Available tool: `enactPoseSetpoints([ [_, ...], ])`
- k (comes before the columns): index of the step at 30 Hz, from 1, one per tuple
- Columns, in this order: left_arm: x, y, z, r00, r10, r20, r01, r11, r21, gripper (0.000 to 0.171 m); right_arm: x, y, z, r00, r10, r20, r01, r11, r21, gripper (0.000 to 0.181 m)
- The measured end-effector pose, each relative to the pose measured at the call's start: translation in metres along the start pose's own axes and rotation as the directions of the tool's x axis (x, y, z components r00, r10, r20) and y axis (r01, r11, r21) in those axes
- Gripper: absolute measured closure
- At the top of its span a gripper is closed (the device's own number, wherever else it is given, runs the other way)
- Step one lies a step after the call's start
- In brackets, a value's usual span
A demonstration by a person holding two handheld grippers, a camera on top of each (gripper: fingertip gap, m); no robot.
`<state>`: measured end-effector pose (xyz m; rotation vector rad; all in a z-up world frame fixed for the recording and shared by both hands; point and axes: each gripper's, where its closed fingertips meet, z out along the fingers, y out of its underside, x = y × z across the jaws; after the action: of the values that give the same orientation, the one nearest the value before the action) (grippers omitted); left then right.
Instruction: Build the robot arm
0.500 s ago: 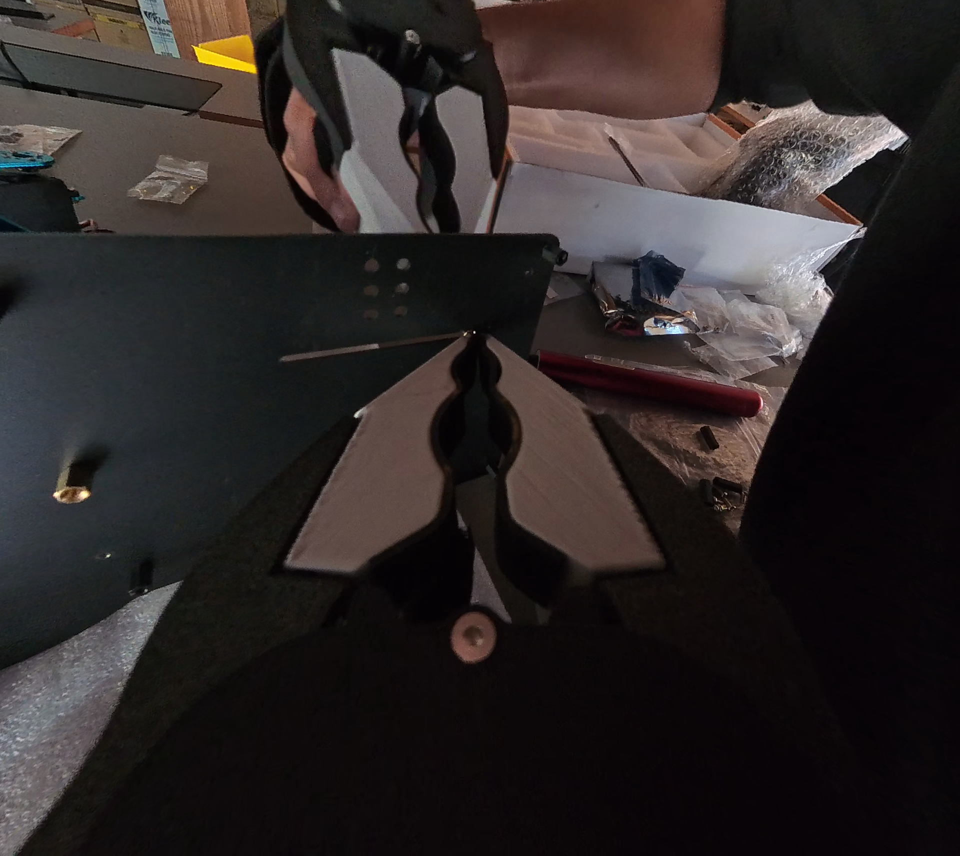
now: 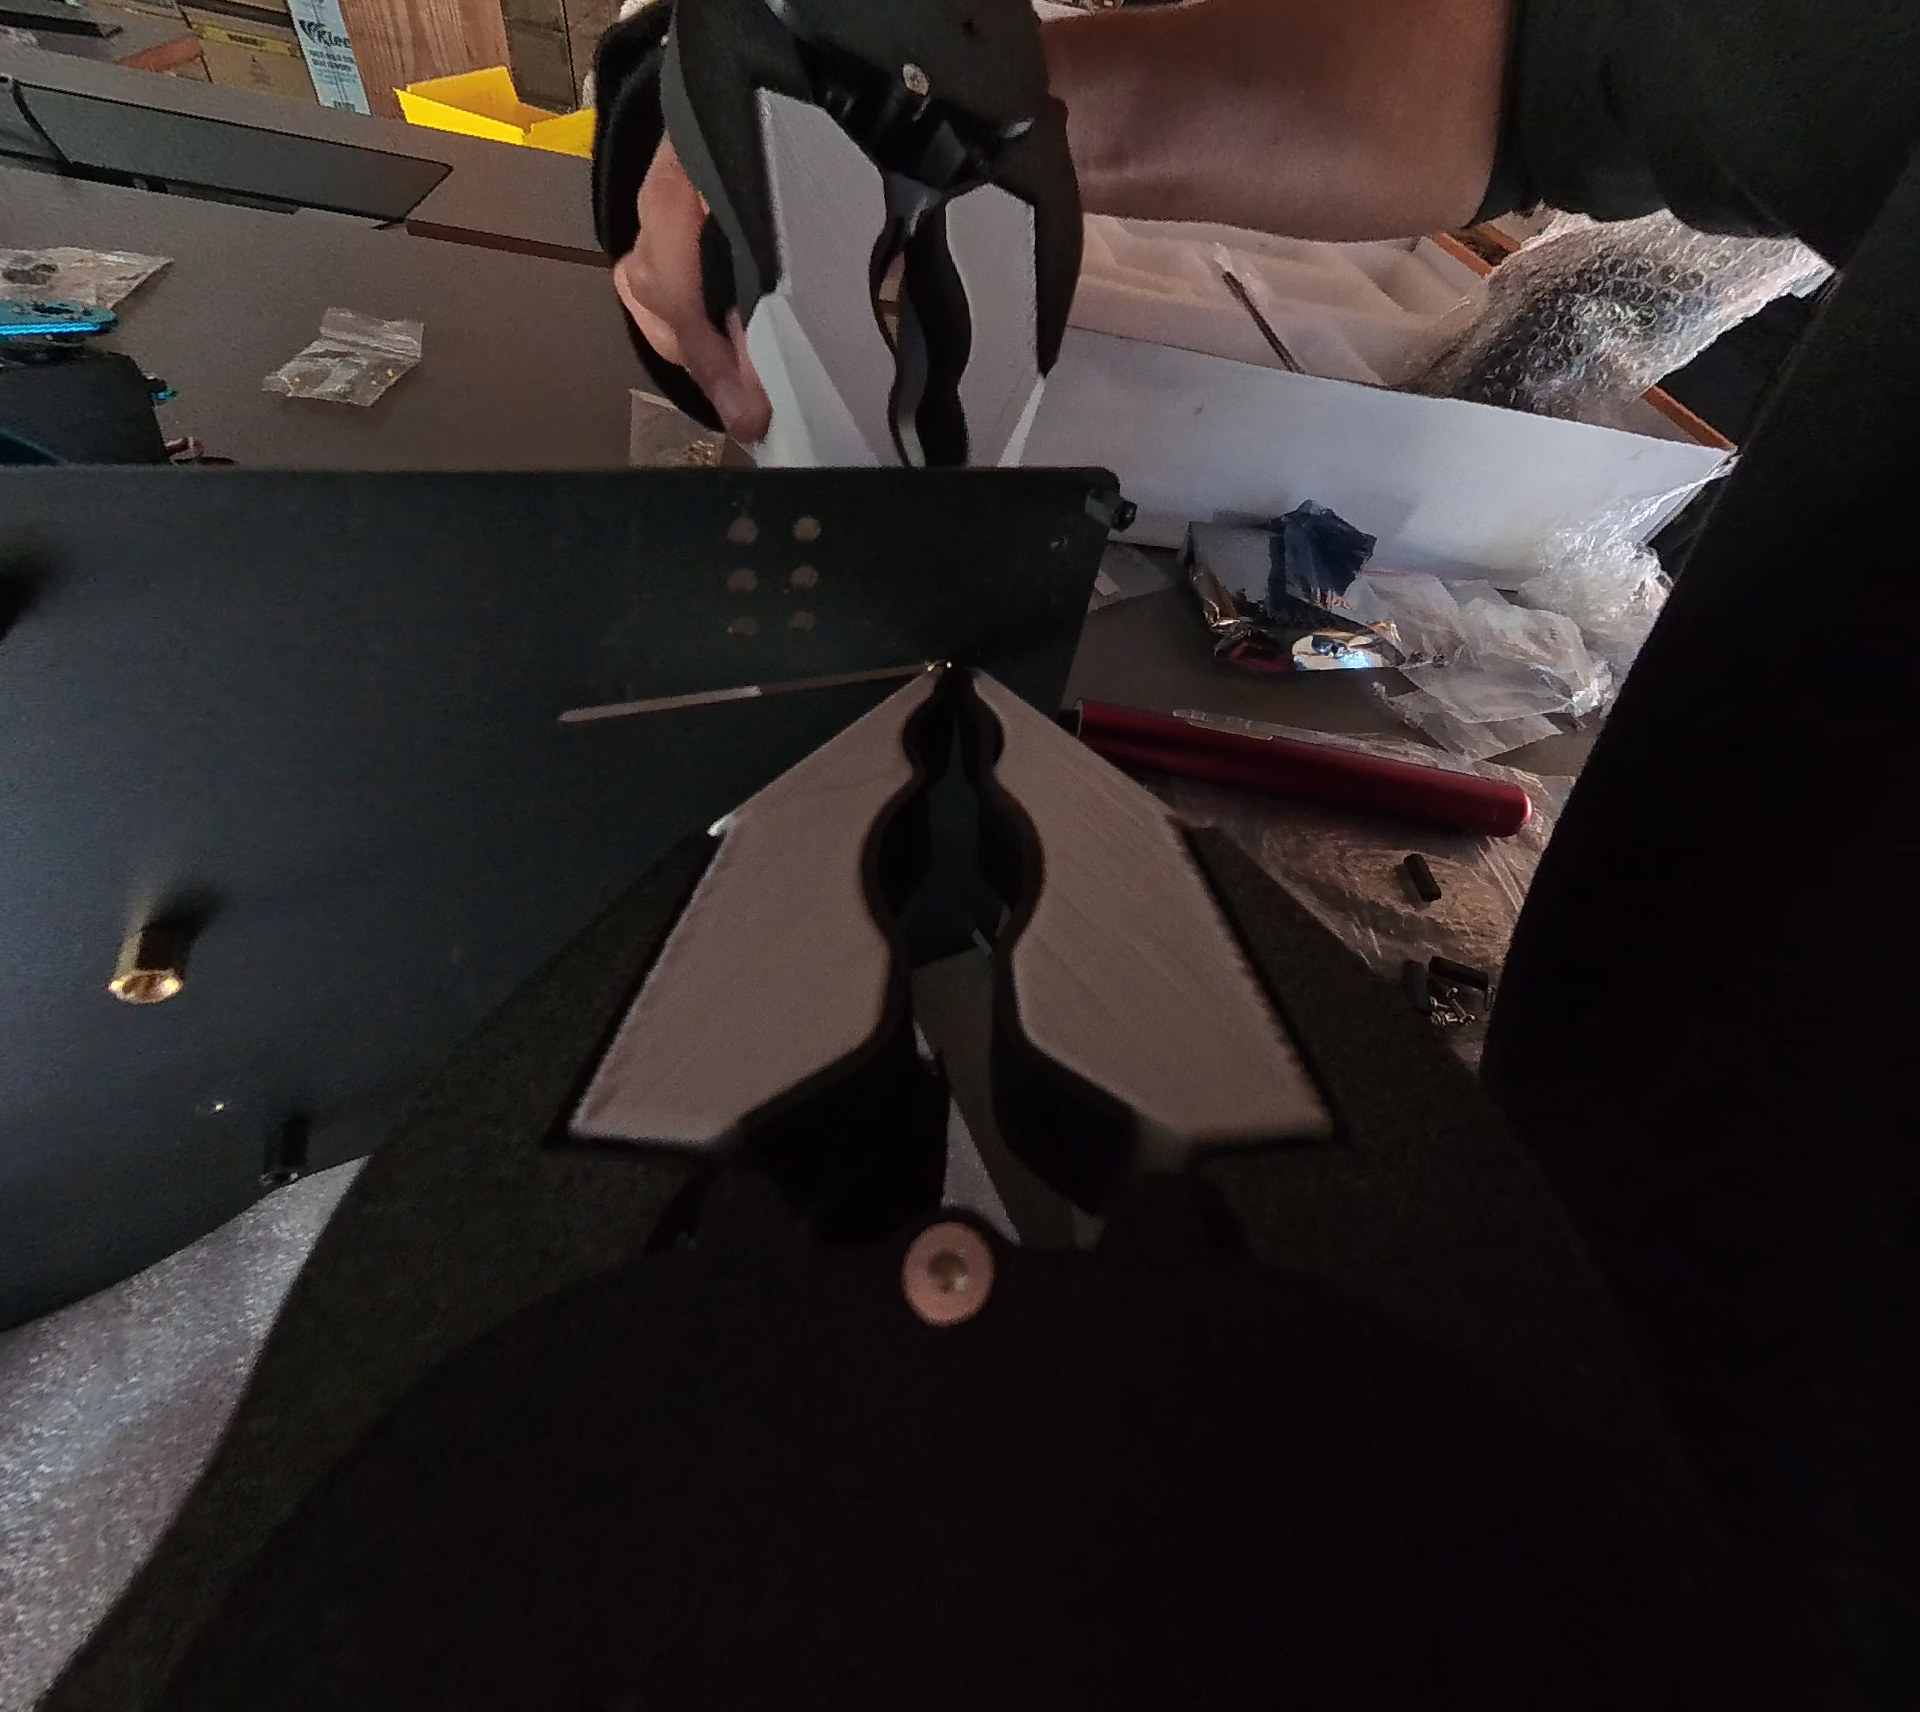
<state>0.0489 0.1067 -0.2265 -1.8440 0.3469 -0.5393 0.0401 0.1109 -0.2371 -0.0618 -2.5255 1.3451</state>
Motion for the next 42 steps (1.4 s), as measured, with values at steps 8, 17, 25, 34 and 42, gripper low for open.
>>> enactPoseSetpoints([
  [8,0.0,0.0,0.0,1.0,0.004,-0.002,-0.004,1.0,-0.001,0.171,-0.001,0.0,0.002,0.995,0.072,0.068,-0.073,0.997,0.023,0.177],
  [17,0.0,0.0,0.0,1.0,0.018,-0.002,-0.018,1.0,-0.012,0.171,-0.004,-0.001,0.003,0.738,0.531,0.416,-0.585,0.811,0.005,0.177],
  [25,0.0,0.0,0.001,1.0,0.018,-0.002,-0.018,1.0,-0.007,0.171,-0.006,-0.002,0.002,0.271,0.776,0.569,-0.88,0.44,-0.181,0.176],
  [34,0.0,0.0,0.002,1.0,0.023,-0.004,-0.023,1.0,-0.01,0.171,0.001,0.01,-0.001,0.445,0.778,0.444,-0.826,0.547,-0.132,0.16],
  [42,0.0,0.0,0.002,1.0,0.022,-0.003,-0.022,1.0,-0.008,0.171,0.011,0.01,0.003,0.696,0.664,0.274,-0.679,0.733,-0.05,0.15],
])
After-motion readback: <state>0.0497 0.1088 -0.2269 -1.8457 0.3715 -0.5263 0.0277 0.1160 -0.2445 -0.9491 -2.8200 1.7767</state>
